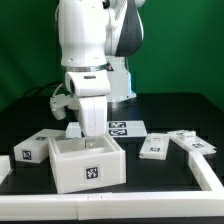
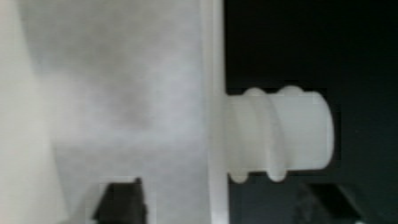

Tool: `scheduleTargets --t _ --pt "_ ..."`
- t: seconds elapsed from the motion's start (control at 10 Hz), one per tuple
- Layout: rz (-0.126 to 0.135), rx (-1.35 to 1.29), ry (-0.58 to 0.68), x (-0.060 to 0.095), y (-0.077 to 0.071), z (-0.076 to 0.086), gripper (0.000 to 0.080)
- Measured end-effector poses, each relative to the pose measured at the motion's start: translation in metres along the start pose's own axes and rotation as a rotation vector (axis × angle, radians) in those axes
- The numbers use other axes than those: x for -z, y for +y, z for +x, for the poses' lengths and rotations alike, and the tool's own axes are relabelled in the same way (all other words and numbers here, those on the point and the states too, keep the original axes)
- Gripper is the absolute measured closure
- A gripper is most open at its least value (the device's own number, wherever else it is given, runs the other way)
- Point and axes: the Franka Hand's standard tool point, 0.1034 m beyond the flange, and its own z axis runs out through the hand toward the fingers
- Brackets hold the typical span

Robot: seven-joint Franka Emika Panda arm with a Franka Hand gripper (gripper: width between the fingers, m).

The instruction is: Assemble cabinet

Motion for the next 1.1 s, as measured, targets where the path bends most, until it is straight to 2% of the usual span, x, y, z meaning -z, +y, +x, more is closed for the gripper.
scheduleTargets --t 0.1,0.2,0.3,0.4,0.5,0.9,1.0,1.1 --pt "0.0 0.0 0.0 0.0 0.0 0.0 0.0422" --pt "0.0 0.0 0.0 0.0 0.0 0.0 0.0605" --pt "0.0 0.0 0.0 0.0 0.0 0.0 0.0728" --pt "0.001 -0.001 0.0 0.0 0.0 0.0 0.0728" --pt "0.001 -0.001 0.0 0.0 0.0 0.0 0.0766" --pt "0.001 -0.001 0.0 0.0 0.0 0.0 0.0766" --pt "0.002 -0.038 0.002 0.0 0.001 0.003 0.0766" --pt "0.006 -0.085 0.006 0.0 0.006 0.015 0.0765"
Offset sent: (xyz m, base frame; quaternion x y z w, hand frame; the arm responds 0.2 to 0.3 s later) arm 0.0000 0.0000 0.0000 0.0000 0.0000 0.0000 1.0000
